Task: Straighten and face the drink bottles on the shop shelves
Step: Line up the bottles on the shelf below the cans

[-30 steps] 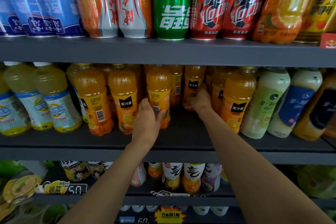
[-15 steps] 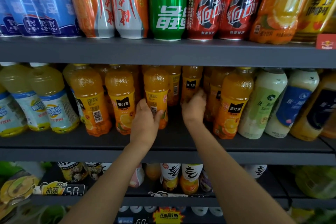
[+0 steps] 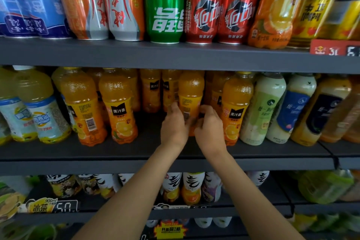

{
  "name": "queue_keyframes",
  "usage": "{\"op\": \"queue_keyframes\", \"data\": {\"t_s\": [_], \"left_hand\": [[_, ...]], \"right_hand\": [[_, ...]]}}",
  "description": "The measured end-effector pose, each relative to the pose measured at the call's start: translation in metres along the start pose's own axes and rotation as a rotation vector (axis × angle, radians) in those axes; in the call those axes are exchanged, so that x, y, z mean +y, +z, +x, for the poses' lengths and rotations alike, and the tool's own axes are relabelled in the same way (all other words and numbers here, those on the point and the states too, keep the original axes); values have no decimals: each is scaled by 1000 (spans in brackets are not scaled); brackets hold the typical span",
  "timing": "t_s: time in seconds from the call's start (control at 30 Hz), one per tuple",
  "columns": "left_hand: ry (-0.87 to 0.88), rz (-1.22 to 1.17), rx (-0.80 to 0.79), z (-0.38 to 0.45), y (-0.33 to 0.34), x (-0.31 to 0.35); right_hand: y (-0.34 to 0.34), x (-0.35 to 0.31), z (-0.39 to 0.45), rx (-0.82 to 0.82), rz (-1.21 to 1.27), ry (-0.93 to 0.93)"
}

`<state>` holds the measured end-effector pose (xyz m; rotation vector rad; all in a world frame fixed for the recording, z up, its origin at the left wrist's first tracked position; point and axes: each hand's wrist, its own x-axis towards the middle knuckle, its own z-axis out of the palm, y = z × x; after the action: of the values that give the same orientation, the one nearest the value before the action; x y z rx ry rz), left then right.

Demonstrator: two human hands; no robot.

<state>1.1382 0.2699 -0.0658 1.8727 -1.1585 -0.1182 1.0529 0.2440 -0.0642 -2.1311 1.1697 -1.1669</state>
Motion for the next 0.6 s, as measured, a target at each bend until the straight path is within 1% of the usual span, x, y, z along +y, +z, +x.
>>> {"op": "queue_keyframes", "data": {"t_s": [0.07, 0.13, 0.27, 0.3, 0.37, 0.43, 0.47, 0.53, 0.6], "left_hand": [[-6, -31, -9, 2, 12, 11], [-24, -45, 2, 4, 18, 16], [-39, -70, -8, 9, 27, 17], [-32, -77, -15, 9, 27, 17], [15, -80, 11, 2, 18, 13], [114, -88, 145, -16, 1, 5], [166, -87, 241, -25, -10, -2], [202, -73, 442, -40, -32, -22], [132, -75, 589, -45, -54, -46]], "right_hand": [[-6, 5, -5, 22, -51, -4], [-6, 9, -8, 0, -100, -7], [-13, 14, -10, -47, -95, 34], [-14, 13, -12, -33, -87, 31], [-14, 8, -16, 58, -57, -11], [-10, -4, -19, 156, 2, -82], [-5, -10, -18, 159, 28, -122], [13, -23, -11, 59, 49, -184], [36, -32, 3, -66, 51, -177]]}}
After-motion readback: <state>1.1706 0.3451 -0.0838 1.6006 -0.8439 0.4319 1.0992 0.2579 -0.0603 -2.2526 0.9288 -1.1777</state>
